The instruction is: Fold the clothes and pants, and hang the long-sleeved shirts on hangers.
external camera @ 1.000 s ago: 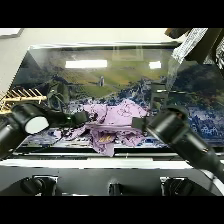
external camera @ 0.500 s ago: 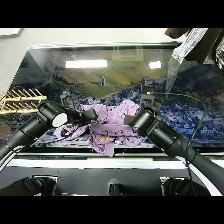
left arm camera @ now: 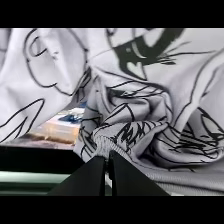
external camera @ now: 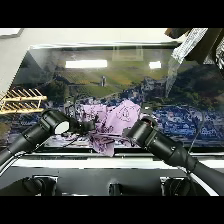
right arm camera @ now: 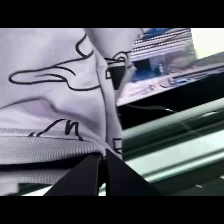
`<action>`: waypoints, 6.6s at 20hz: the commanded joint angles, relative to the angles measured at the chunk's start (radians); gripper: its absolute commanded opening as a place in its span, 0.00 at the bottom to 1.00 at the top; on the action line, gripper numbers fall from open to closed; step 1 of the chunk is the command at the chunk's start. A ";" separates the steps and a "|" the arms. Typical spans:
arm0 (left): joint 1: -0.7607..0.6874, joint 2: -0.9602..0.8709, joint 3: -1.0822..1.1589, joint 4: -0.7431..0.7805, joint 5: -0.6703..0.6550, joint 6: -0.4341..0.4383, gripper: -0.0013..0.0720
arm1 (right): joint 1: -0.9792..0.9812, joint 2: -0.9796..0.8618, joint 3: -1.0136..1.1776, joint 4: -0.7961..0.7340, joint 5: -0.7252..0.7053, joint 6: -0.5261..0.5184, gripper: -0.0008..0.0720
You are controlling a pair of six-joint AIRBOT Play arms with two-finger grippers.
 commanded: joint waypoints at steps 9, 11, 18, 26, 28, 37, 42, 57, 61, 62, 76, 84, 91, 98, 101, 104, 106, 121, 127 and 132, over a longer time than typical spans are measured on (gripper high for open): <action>-0.006 -0.002 -0.008 -0.005 0.084 0.044 0.10 | -0.023 -0.029 -0.064 0.084 -0.100 0.065 0.45; -0.006 -0.002 -0.008 -0.005 0.085 0.043 0.10 | -0.023 -0.029 -0.089 0.109 -0.109 0.065 0.46; -0.006 -0.002 -0.008 -0.005 0.087 0.043 0.10 | -0.023 -0.098 -0.115 0.095 -0.212 0.069 0.45; 0.016 0.018 0.025 -0.006 0.056 0.139 0.08 | -0.167 -0.041 -0.012 -0.032 -0.094 -0.094 0.05; 0.032 0.039 0.068 -0.005 0.057 0.158 0.05 | -0.277 0.015 0.109 -0.027 -0.075 -0.229 0.05; 0.037 0.060 0.488 0.002 0.057 0.164 0.05 | -0.386 -0.024 0.723 0.040 -0.037 -0.577 0.05; 0.037 0.057 0.511 0.002 -0.022 0.046 0.05 | -0.272 -0.089 0.750 -0.016 0.146 -0.632 0.05; 0.008 -0.007 0.084 -0.048 0.146 -0.071 0.08 | -0.131 -0.143 0.246 -0.159 -0.032 -0.357 0.05; 0.024 -0.042 0.084 -0.070 0.218 -0.039 0.13 | -0.132 -0.180 0.246 -0.160 -0.063 -0.357 0.05; 0.038 -0.042 0.084 -0.074 0.225 -0.040 0.20 | -0.132 -0.185 0.246 -0.161 -0.068 -0.357 0.05; 0.946 0.188 0.084 -0.077 0.039 0.604 0.93 | -0.131 -0.185 0.246 -0.130 -0.070 -0.407 0.05; 1.255 0.147 0.085 -0.080 0.045 0.647 0.93 | -0.131 -0.185 0.246 -0.131 -0.074 -0.444 0.05; 1.706 0.031 0.157 -0.255 -0.008 1.165 0.93 | -0.132 -0.185 0.246 -0.132 -0.082 -0.486 0.05; 1.746 -0.086 0.176 -0.229 0.029 1.450 0.93 | -0.131 -0.185 0.246 -0.132 -0.074 -0.486 0.05; 1.746 -0.157 0.175 -0.230 0.028 1.459 0.93 | -0.131 -0.185 0.246 -0.131 -0.072 -0.486 0.05; 1.744 -0.213 0.175 -0.232 0.031 1.503 0.93 | -0.131 -0.185 0.246 -0.131 -0.072 -0.486 0.05; 1.744 -0.250 0.175 -0.241 0.031 1.539 0.93 | -0.131 -0.185 0.246 -0.131 -0.073 -0.486 0.05; 1.731 -0.390 0.166 -0.261 0.033 1.834 0.92 | -0.131 -0.185 0.246 -0.131 -0.073 -0.482 0.05; 1.698 -0.432 0.163 -0.267 0.037 1.873 0.92 | -0.131 -0.185 0.246 -0.132 -0.072 -0.481 0.05; 1.693 -0.438 0.163 -0.267 0.052 1.873 0.78 | -0.131 -0.185 0.246 -0.134 -0.073 -0.481 0.05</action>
